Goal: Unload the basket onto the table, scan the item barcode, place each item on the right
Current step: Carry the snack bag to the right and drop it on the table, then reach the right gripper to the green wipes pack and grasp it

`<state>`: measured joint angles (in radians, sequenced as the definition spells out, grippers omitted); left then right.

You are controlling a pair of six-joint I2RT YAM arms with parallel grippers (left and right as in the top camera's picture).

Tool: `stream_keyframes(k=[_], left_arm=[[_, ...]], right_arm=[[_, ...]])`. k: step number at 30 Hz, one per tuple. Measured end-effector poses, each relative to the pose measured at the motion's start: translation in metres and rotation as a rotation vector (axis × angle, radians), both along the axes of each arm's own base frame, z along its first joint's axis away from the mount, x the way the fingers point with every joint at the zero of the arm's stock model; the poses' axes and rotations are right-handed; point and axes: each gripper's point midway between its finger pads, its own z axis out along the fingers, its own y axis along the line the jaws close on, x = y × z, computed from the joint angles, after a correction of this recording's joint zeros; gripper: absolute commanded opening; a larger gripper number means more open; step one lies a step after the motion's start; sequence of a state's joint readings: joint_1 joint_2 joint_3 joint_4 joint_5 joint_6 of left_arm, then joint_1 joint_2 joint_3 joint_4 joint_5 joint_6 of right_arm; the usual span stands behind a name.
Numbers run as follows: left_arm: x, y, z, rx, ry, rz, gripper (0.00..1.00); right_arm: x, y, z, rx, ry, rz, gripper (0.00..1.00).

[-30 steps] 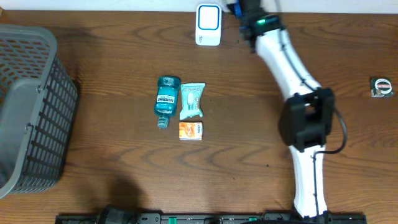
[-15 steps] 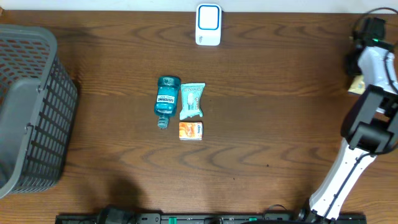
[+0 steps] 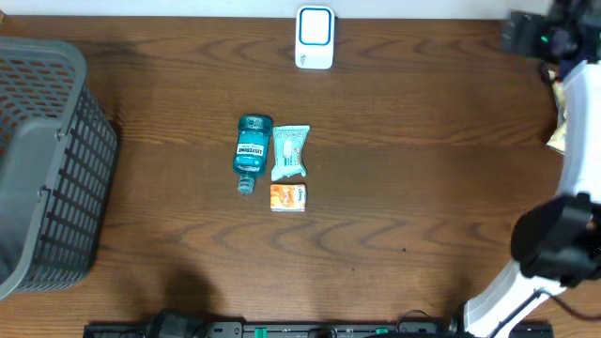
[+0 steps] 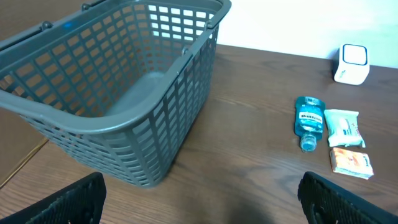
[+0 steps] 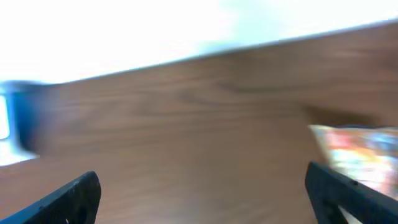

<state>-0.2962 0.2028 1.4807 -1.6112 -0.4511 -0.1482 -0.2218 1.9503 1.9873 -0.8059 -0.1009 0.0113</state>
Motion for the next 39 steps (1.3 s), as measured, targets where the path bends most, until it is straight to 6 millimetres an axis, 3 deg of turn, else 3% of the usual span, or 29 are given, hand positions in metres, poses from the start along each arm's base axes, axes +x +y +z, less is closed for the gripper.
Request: stream_keyframes(k=[1, 3, 5, 7, 10, 12, 13, 16, 19, 26, 31, 39], left_arm=[[0.000, 0.000, 0.000, 0.000, 0.000, 0.000, 0.98], [0.000, 0.000, 0.000, 0.000, 0.000, 0.000, 0.97], [0.000, 0.000, 0.000, 0.000, 0.000, 0.000, 0.98], [0.000, 0.000, 0.000, 0.000, 0.000, 0.000, 0.98], [0.000, 0.000, 0.000, 0.000, 0.000, 0.000, 0.98], [0.000, 0.000, 0.000, 0.000, 0.000, 0.000, 0.98], [0.000, 0.000, 0.000, 0.000, 0.000, 0.000, 0.97], [0.000, 0.000, 0.000, 0.000, 0.000, 0.000, 0.98], [0.000, 0.000, 0.000, 0.000, 0.000, 0.000, 0.98], [0.000, 0.000, 0.000, 0.000, 0.000, 0.000, 0.98], [0.000, 0.000, 0.000, 0.000, 0.000, 0.000, 0.98], [0.000, 0.000, 0.000, 0.000, 0.000, 0.000, 0.98]], right_arm=[[-0.003, 0.039, 0.015, 0.047, -0.017, 0.064, 0.99], [-0.008, 0.098, 0.020, 0.107, -0.004, 0.160, 0.99], [-0.017, 0.168, 0.007, 0.173, 0.060, 0.269, 0.99], [-0.028, 0.218, -0.013, 0.204, 0.133, 0.352, 0.99], [-0.052, 0.295, -0.057, 0.204, 0.261, 0.495, 0.99], [-0.071, 0.336, -0.097, 0.169, 0.354, 0.564, 0.99], [-0.083, 0.360, -0.126, 0.135, 0.418, 0.601, 0.99], [-0.111, 0.396, -0.184, 0.027, 0.524, 0.655, 0.99], [-0.125, 0.416, -0.212, -0.076, 0.536, 0.682, 0.99], [-0.134, 0.431, -0.223, -0.220, 0.494, 0.684, 0.91], [-0.145, 0.413, -0.240, -0.313, 0.571, 0.655, 0.85], [-0.156, 0.374, -0.242, -0.410, 0.674, 0.557, 0.79]])
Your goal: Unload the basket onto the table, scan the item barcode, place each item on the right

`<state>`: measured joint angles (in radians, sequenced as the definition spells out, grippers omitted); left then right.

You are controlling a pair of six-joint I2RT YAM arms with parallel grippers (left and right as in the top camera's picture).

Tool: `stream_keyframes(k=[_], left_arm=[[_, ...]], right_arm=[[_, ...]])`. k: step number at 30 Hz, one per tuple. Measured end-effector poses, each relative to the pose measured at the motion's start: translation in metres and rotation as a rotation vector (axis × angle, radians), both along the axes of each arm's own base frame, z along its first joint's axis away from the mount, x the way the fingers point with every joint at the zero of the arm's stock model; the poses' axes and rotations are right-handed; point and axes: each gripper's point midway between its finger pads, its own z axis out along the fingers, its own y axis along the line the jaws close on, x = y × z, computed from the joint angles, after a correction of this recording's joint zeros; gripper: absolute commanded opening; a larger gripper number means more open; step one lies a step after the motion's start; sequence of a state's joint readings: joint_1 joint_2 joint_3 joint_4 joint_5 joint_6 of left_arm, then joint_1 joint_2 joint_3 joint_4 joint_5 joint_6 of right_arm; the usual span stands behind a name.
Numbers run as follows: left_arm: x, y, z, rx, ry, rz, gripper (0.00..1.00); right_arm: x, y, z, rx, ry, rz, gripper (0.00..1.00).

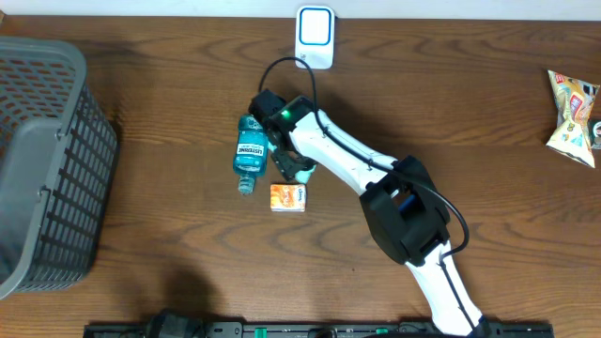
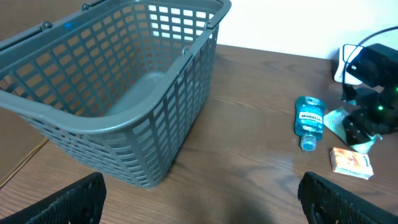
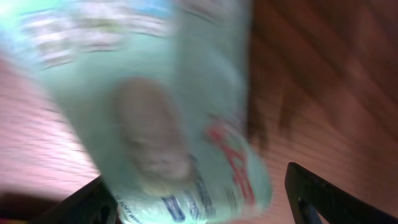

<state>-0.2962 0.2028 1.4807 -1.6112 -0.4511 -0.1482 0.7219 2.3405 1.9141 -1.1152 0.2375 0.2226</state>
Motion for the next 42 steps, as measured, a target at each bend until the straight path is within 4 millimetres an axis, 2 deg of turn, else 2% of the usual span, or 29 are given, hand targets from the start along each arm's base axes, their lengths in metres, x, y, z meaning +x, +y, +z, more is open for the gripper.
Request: stream_keyframes(k=[4, 7, 9, 12, 16, 20, 25, 28, 34, 38, 42], left_arm=[[0.000, 0.000, 0.000, 0.000, 0.000, 0.000, 0.98], [0.000, 0.000, 0.000, 0.000, 0.000, 0.000, 0.98], [0.000, 0.000, 0.000, 0.000, 0.000, 0.000, 0.98], [0.000, 0.000, 0.000, 0.000, 0.000, 0.000, 0.98], [0.000, 0.000, 0.000, 0.000, 0.000, 0.000, 0.98], [0.000, 0.000, 0.000, 0.000, 0.000, 0.000, 0.98], [0.000, 0.000, 0.000, 0.000, 0.000, 0.000, 0.98], [0.000, 0.000, 0.000, 0.000, 0.000, 0.000, 0.98], [0.000, 0.000, 0.000, 0.000, 0.000, 0.000, 0.98], [0.000, 0.000, 0.000, 0.000, 0.000, 0.000, 0.98], [0.000, 0.000, 0.000, 0.000, 0.000, 0.000, 0.98]], right_arm=[[0.010, -0.031, 0.004, -0.093, -0.029, -0.057, 0.84], [0.020, -0.039, 0.007, -0.112, -0.060, -0.065, 0.90], [0.027, -0.035, 0.011, -0.101, -0.088, -0.025, 0.92], [0.039, -0.014, 0.023, -0.066, -0.145, 0.111, 0.93], [0.032, 0.006, 0.028, -0.063, -0.118, 0.337, 0.96], [0.032, 0.010, 0.027, -0.063, -0.087, 0.476, 0.99], [0.054, 0.020, 0.029, -0.008, -0.132, 0.619, 0.99], [0.058, 0.017, 0.028, 0.027, -0.122, 0.646, 0.99], [0.056, -0.001, 0.023, 0.174, -0.022, 0.629, 0.99], [0.062, -0.010, 0.024, 0.259, -0.008, 0.614, 0.99], [0.068, -0.005, 0.027, 0.322, -0.031, 0.629, 0.99]])
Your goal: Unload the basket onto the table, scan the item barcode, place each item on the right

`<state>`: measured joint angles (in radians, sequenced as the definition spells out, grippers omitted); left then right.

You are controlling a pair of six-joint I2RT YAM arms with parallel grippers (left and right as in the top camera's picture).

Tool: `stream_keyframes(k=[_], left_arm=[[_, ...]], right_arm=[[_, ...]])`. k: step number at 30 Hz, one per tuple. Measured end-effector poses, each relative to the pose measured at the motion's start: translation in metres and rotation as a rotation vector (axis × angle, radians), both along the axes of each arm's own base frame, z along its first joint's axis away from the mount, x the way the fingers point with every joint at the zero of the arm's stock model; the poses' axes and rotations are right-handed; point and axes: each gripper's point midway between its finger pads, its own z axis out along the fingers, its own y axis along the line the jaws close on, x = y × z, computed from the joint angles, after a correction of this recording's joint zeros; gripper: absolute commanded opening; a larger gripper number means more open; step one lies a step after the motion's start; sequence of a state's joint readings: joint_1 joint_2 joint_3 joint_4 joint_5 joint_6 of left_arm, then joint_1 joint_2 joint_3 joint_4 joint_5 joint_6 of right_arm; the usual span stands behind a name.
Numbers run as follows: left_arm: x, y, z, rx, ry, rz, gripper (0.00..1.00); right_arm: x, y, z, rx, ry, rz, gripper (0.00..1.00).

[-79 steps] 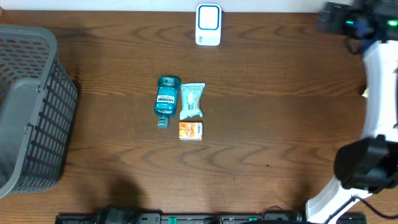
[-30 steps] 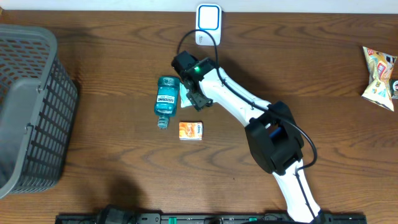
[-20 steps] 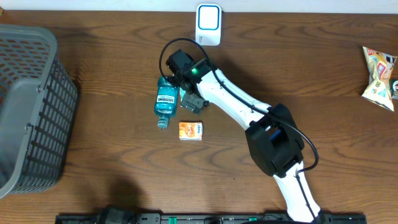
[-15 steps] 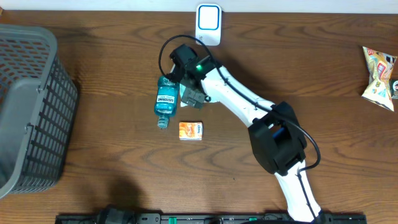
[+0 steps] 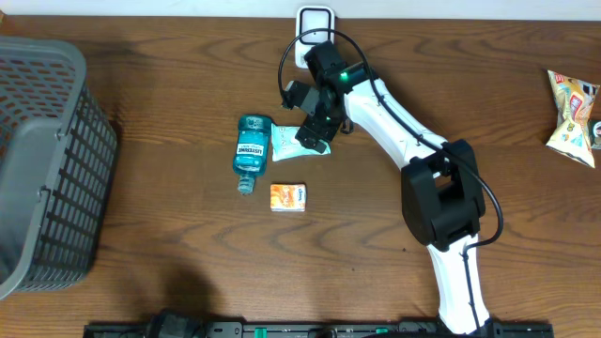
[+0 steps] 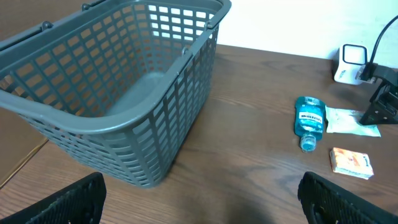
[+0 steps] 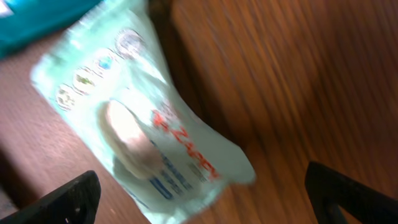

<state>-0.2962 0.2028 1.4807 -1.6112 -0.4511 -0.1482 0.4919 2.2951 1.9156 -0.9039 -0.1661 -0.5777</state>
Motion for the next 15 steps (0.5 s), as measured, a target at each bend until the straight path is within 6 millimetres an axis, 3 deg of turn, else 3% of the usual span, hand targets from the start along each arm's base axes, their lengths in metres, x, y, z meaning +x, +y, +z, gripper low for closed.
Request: stream_keyframes(k=[4, 7, 15], left_arm=[[0.000, 0.000, 0.000, 0.000, 0.000, 0.000, 0.98], [0.000, 0.000, 0.000, 0.000, 0.000, 0.000, 0.98], [0.000, 0.000, 0.000, 0.000, 0.000, 0.000, 0.98]], right_arm=[[-0.011, 0.020, 0.005, 0.097, 0.041, 0.056, 0.99], [-0.014, 0.022, 0.004, 0.102, 0.052, 0.061, 0.99], [-0.024, -0.011, -0.008, -0.065, 0.099, -0.020, 0.99]])
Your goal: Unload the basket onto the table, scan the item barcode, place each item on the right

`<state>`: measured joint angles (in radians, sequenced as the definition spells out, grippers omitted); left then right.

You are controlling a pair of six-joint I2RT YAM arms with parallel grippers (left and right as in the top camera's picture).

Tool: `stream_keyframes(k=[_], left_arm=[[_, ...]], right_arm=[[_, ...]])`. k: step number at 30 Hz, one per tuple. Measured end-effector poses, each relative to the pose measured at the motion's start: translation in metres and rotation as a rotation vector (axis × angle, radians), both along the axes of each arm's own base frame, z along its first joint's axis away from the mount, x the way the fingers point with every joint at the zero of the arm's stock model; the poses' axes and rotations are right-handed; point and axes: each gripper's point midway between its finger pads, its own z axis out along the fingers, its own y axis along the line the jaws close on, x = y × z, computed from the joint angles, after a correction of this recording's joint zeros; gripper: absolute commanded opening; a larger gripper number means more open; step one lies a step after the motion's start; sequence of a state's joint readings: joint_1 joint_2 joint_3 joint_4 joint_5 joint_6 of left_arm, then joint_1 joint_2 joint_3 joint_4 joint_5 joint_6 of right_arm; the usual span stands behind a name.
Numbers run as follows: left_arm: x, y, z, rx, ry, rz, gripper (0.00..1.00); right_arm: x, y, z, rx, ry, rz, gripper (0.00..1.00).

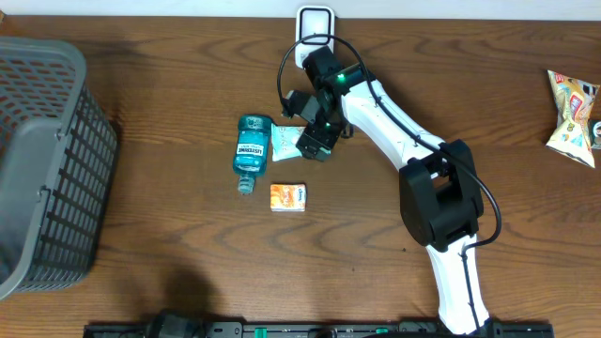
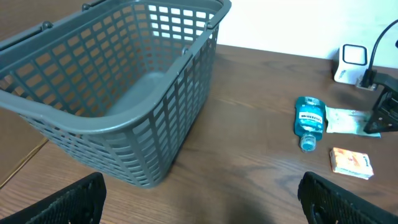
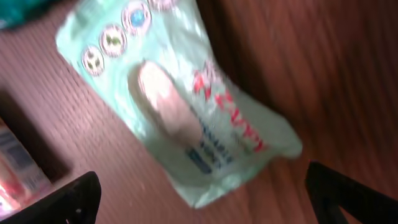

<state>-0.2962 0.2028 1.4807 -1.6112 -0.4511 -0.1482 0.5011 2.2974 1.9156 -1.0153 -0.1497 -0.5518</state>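
Note:
A pale green pack of wipes point(image 3: 180, 106) lies flat on the wooden table, turned crosswise beside the teal mouthwash bottle point(image 1: 253, 150). My right gripper point(image 3: 202, 199) hangs open just above the pack's right end point(image 1: 285, 141), its fingers point(image 3: 59, 199) wide apart and holding nothing. An orange packet point(image 1: 288, 195) lies just below the pack. The white and blue scanner point(image 1: 315, 19) stands at the far table edge, partly behind my right arm. At the front left, my left gripper point(image 2: 202, 199) is open and empty, in front of the basket.
A grey plastic basket point(image 1: 47, 160) stands at the left edge of the table point(image 1: 169, 253). A colourful snack bag point(image 1: 571, 108) lies at the far right. My right arm point(image 1: 394, 113) crosses the middle of the table from the front right.
My right gripper has shifted slightly toward the front, along the wipes pack, and is still open. The pack, bottle and orange packet lie where they were. The left arm is unchanged.
My right gripper was first at the far right by the snack bag, the wipes pack lying lengthwise beside the bottle. Then the gripper was down on the pack. After that the pack lay crosswise with the open gripper over its right end, as now.

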Motion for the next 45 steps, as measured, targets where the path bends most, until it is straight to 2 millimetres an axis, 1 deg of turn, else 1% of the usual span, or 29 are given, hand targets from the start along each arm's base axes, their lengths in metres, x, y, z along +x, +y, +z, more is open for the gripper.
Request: stream_keyframes(k=[2, 4, 6, 8, 9, 11, 13, 15, 16, 19, 21, 23, 26, 27, 29, 31, 35, 37, 39, 42, 44, 45], left_arm=[[0.000, 0.000, 0.000, 0.000, 0.000, 0.000, 0.97], [0.000, 0.000, 0.000, 0.000, 0.000, 0.000, 0.98], [0.000, 0.000, 0.000, 0.000, 0.000, 0.000, 0.98], [0.000, 0.000, 0.000, 0.000, 0.000, 0.000, 0.98], [0.000, 0.000, 0.000, 0.000, 0.000, 0.000, 0.98], [0.000, 0.000, 0.000, 0.000, 0.000, 0.000, 0.98], [0.000, 0.000, 0.000, 0.000, 0.000, 0.000, 0.98], [0.000, 0.000, 0.000, 0.000, 0.000, 0.000, 0.98], [0.000, 0.000, 0.000, 0.000, 0.000, -0.001, 0.98], [0.000, 0.000, 0.000, 0.000, 0.000, 0.000, 0.98], [0.000, 0.000, 0.000, 0.000, 0.000, 0.000, 0.98], [0.000, 0.000, 0.000, 0.000, 0.000, 0.000, 0.98], [0.000, 0.000, 0.000, 0.000, 0.000, 0.000, 0.98], [0.000, 0.000, 0.000, 0.000, 0.000, 0.000, 0.98], [0.000, 0.000, 0.000, 0.000, 0.000, 0.000, 0.98], [0.000, 0.000, 0.000, 0.000, 0.000, 0.000, 0.98], [0.000, 0.000, 0.000, 0.000, 0.000, 0.000, 0.98], [0.000, 0.000, 0.000, 0.000, 0.000, 0.000, 0.98], [0.000, 0.000, 0.000, 0.000, 0.000, 0.000, 0.98], [0.000, 0.000, 0.000, 0.000, 0.000, 0.000, 0.98], [0.000, 0.000, 0.000, 0.000, 0.000, 0.000, 0.98], [0.000, 0.000, 0.000, 0.000, 0.000, 0.000, 0.98]], right_arm=[[0.002, -0.001, 0.000, -0.008, -0.008, -0.005, 0.99], [0.014, 0.004, 0.002, 0.012, -0.058, -0.012, 0.99], [0.028, 0.012, 0.007, 0.050, -0.117, -0.014, 0.99], [0.033, 0.024, 0.011, 0.113, -0.133, -0.004, 0.99], [0.031, 0.032, 0.012, 0.160, -0.117, 0.007, 0.99], [0.026, 0.041, 0.007, 0.213, -0.079, 0.020, 0.99], [0.020, 0.046, -0.004, 0.243, -0.029, 0.019, 0.99], [0.013, 0.047, -0.025, 0.242, 0.034, 0.009, 0.99], [0.013, 0.049, -0.022, 0.252, 0.040, -0.001, 0.98], [0.008, 0.041, -0.024, 0.213, 0.073, -0.053, 0.96], [0.002, 0.032, -0.024, 0.168, 0.099, -0.096, 0.93], [-0.008, 0.019, -0.023, 0.109, 0.147, -0.161, 0.92], [-0.021, 0.007, -0.022, 0.054, 0.208, -0.251, 0.87], [-0.025, 0.004, -0.022, 0.038, 0.227, -0.283, 0.99], [-0.029, 0.000, -0.021, 0.011, 0.238, -0.323, 0.99], [-0.026, 0.000, -0.018, -0.012, 0.200, -0.354, 0.99], [-0.007, 0.007, 0.003, -0.063, 0.007, -0.410, 0.99], [0.000, 0.018, 0.018, -0.081, -0.107, -0.413, 0.99], [-0.001, 0.032, 0.024, -0.099, -0.184, -0.395, 0.99], [-0.010, 0.045, 0.016, -0.123, -0.229, -0.360, 0.99], [-0.015, 0.049, 0.002, -0.152, -0.254, -0.335, 0.99], [-0.015, 0.049, -0.007, -0.168, -0.278, -0.331, 0.99]])
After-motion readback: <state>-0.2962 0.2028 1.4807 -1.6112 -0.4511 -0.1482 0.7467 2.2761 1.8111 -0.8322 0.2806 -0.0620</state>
